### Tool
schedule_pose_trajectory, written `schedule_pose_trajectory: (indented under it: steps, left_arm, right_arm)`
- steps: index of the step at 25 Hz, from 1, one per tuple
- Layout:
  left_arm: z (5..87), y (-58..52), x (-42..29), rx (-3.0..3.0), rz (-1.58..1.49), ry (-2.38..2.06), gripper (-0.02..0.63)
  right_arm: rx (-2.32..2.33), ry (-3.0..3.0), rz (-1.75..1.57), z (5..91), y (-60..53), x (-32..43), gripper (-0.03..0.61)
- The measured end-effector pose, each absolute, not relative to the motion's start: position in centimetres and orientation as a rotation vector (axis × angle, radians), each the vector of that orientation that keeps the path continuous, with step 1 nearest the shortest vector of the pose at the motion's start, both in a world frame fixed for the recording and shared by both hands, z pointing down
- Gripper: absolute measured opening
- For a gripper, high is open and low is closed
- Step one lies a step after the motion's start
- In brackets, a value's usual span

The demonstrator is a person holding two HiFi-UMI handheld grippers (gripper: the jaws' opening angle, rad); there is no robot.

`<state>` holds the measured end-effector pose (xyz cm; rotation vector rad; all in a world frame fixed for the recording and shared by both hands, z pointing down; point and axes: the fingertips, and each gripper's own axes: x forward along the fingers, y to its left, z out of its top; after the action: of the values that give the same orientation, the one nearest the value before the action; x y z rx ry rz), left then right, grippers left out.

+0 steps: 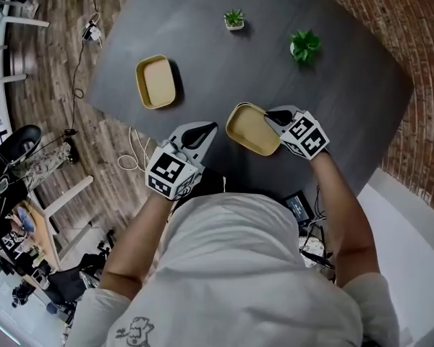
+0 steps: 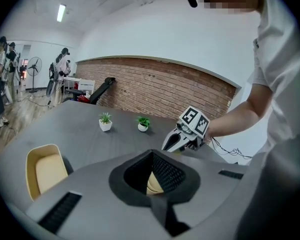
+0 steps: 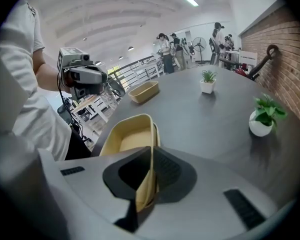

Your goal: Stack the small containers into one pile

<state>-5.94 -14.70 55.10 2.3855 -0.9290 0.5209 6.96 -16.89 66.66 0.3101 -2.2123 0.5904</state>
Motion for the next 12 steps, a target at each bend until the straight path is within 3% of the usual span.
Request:
schedule_pose_trajectory:
  steps: [12]
  left_arm:
    - [55.20,-14.79,-5.91,2.386,0.530,-0.939,0.011]
  right_arm:
    - [0.304,-2.199,0.572,67.41,-16.89,7.01,0.048]
